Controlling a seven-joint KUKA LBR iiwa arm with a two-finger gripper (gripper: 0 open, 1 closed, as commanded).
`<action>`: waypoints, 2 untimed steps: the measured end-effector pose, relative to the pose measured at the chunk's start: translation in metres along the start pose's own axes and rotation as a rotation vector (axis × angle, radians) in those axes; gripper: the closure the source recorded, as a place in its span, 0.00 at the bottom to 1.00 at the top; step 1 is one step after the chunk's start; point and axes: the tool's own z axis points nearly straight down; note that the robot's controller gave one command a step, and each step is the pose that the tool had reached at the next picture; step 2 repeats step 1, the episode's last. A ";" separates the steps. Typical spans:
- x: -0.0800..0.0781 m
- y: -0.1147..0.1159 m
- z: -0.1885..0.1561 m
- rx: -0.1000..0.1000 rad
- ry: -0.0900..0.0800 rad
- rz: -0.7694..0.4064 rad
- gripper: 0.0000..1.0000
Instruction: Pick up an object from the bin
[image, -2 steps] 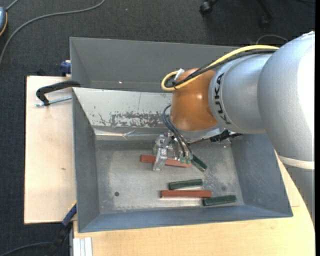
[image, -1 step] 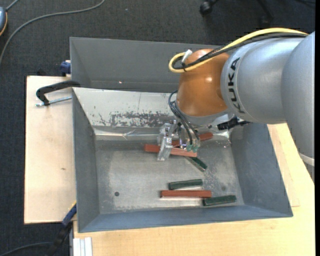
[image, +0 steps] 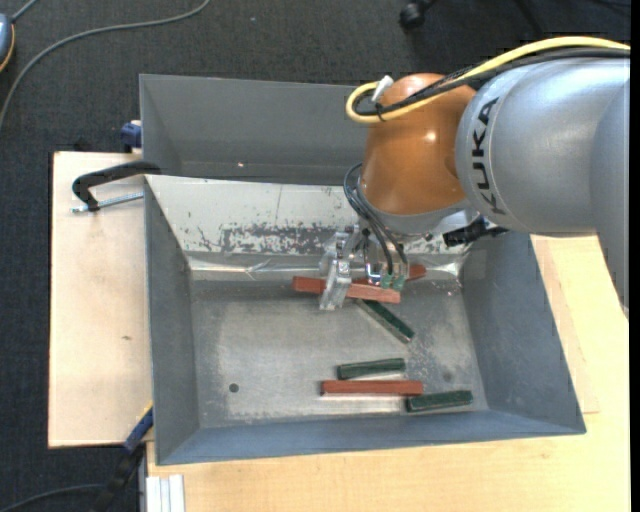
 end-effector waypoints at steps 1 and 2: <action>-0.001 0.001 -0.005 0.001 0.003 -0.001 1.00; -0.001 0.001 -0.005 0.001 0.003 -0.001 1.00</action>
Offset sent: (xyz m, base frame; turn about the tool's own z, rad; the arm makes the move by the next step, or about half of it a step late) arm 0.0001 0.0001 0.0038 0.0000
